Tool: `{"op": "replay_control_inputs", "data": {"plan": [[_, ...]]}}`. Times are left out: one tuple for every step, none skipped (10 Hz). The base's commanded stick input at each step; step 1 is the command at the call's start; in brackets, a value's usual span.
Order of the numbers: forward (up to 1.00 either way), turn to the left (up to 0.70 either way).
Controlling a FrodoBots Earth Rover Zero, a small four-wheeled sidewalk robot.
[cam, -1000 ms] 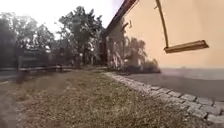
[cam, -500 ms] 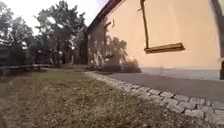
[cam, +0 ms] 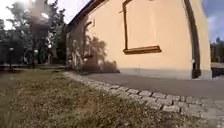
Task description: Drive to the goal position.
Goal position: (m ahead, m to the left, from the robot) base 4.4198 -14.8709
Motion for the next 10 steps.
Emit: {"op": "replay_control_inputs", "data": {"plan": [[0.0, -0.44], [0.0, -0.44], [0.0, -0.44], [0.0, -0.44], [0.0, -0.44], [0.0, -0.44], [0.0, -0.44], [0.0, -0.44], [0.0, -0.44], [0.0, -0.44]]}}
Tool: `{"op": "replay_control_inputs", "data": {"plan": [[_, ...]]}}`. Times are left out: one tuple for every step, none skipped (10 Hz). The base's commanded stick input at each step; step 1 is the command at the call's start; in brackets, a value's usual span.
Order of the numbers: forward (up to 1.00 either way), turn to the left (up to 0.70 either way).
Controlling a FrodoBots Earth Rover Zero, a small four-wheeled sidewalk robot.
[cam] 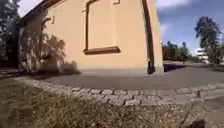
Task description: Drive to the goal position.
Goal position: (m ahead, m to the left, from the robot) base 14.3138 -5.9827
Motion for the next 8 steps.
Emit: {"op": "replay_control_inputs", "data": {"plan": [[0.0, -0.44], [0.0, -0.44], [0.0, -0.44], [0.0, -0.44], [0.0, -0.44], [0.0, -0.44], [0.0, -0.44], [0.0, -0.44]]}}
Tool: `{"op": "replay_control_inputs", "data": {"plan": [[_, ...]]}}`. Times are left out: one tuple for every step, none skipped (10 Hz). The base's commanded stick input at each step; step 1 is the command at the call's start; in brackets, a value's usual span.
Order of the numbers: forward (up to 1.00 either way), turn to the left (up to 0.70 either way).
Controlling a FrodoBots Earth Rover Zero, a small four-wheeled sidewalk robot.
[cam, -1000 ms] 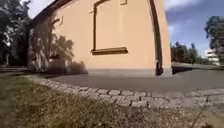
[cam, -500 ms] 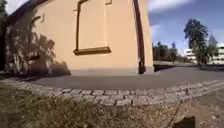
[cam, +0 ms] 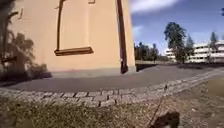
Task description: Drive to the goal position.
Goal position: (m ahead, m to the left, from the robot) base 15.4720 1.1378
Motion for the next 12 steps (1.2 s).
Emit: {"op": "replay_control_inputs", "data": {"plan": [[0.0, -0.44], [0.0, -0.34], [0.17, -0.1], [0.37, 0.0], [0.45, 0.0], [0.45, 0.0], [0.45, 0.0], [0.45, 0.0], [0.45, 0.0], [0.45, 0.0], [0.45, 0.0], [0.45, 0.0]]}}
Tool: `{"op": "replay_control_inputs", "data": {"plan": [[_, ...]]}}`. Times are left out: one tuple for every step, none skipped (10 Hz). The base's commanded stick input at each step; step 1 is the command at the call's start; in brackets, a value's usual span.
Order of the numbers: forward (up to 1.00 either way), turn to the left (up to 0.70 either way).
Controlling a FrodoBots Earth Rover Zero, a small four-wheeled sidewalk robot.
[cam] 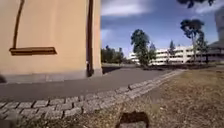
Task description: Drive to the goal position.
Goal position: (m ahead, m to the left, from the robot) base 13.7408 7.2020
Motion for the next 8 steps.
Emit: {"op": "replay_control_inputs", "data": {"plan": [[0.7, 0.0], [0.7, 0.0], [0.7, 0.0], [0.7, 0.0], [0.7, 0.0], [0.7, 0.0], [0.7, 0.0], [0.7, 0.0]]}}
